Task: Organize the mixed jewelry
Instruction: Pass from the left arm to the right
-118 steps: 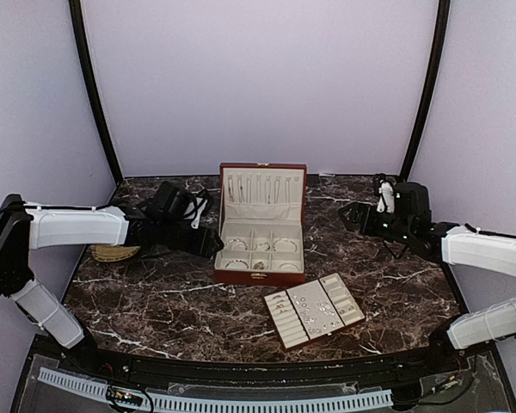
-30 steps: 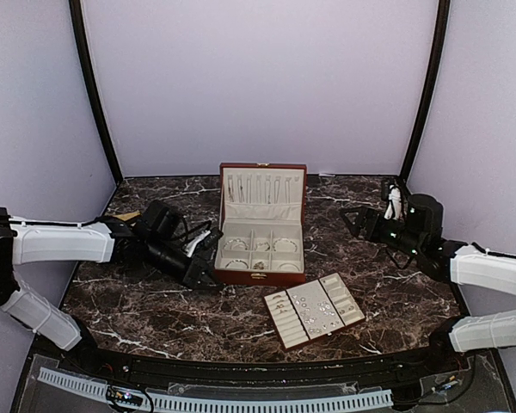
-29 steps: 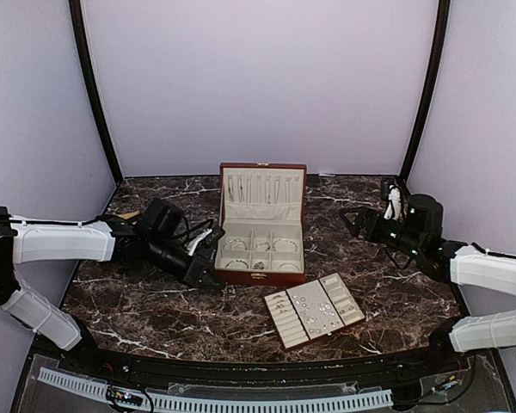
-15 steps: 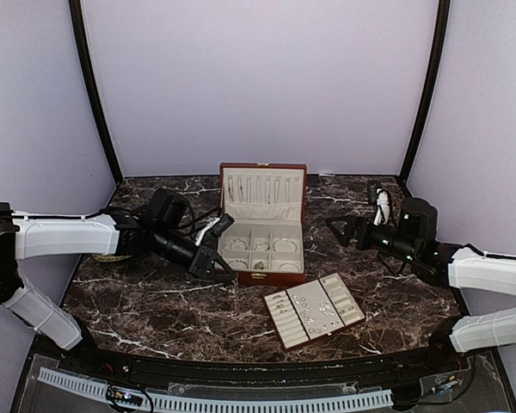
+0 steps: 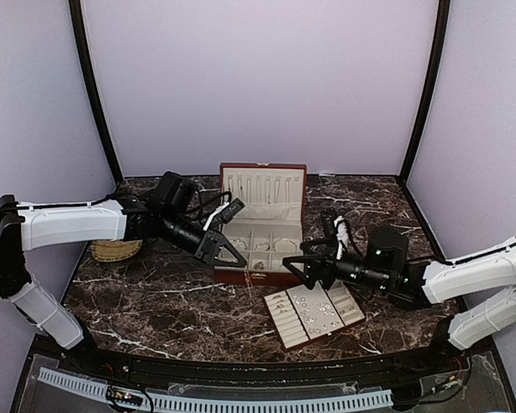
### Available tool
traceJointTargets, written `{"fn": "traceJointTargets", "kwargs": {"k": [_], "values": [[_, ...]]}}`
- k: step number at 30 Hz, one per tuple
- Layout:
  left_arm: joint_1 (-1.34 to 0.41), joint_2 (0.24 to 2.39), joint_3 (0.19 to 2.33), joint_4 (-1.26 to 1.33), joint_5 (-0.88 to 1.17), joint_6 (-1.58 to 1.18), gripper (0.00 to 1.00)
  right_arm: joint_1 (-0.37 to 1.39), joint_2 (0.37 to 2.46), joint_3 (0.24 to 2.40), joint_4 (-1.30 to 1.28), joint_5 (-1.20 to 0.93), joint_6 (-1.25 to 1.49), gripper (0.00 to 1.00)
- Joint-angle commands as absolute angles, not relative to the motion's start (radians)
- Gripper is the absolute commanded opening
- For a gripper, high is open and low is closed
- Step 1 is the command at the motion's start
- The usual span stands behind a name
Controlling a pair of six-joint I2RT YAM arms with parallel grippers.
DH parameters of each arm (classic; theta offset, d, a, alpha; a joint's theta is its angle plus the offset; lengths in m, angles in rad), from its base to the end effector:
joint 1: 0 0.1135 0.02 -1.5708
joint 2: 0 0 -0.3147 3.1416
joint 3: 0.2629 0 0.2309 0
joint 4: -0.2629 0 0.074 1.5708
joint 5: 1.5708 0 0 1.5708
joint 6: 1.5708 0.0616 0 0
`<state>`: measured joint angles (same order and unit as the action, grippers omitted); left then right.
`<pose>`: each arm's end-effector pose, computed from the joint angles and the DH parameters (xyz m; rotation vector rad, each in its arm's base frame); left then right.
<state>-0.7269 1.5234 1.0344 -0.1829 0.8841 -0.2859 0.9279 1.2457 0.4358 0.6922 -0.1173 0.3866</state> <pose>0.2064 -0.2473 0.3057 1.0289 2.1576 -1.5098 0.1447 0.2052 0.2757 -0.5736 1.7150 1.0645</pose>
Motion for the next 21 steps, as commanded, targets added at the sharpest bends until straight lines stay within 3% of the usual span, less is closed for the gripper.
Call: {"fn": "traceJointTargets", "kwargs": {"k": [1,10,21], "values": [[-0.729,1.528,1.076,-0.232,0.937,-0.246,0.00,1.009,1.338,0.470,0.862,-0.052,0.358,0.86],[-0.733,1.523,1.075,-0.244,0.939,-0.238,0.00,1.081,1.520,0.593,0.916,-0.041,0.327,0.65],[-0.734,1.511,1.072,-0.239,0.930,-0.242,0.00,1.110,1.608,0.639,0.925,-0.059,0.314,0.52]]}}
